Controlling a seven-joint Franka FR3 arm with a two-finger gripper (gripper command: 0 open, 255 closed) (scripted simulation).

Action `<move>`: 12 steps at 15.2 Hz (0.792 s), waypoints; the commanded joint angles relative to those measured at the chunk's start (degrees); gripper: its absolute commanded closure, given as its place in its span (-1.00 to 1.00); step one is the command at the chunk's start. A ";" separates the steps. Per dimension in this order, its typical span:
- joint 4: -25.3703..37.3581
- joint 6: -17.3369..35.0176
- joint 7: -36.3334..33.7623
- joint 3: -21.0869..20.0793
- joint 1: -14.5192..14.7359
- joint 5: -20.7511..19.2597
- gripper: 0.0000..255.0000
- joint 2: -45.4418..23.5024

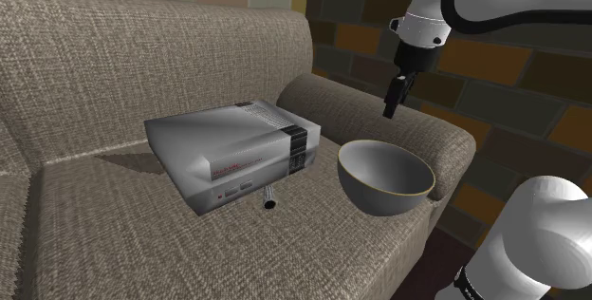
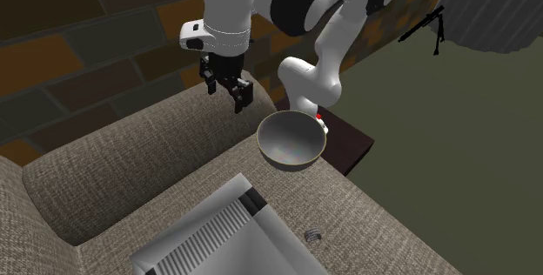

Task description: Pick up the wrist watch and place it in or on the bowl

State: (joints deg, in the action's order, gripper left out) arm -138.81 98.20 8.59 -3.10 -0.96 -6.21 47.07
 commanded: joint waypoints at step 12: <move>8.28 -1.65 -14.49 -13.69 3.80 6.89 -1.00 -14.73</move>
State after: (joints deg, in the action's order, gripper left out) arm -131.19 96.58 -4.59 -15.68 2.57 0.17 33.69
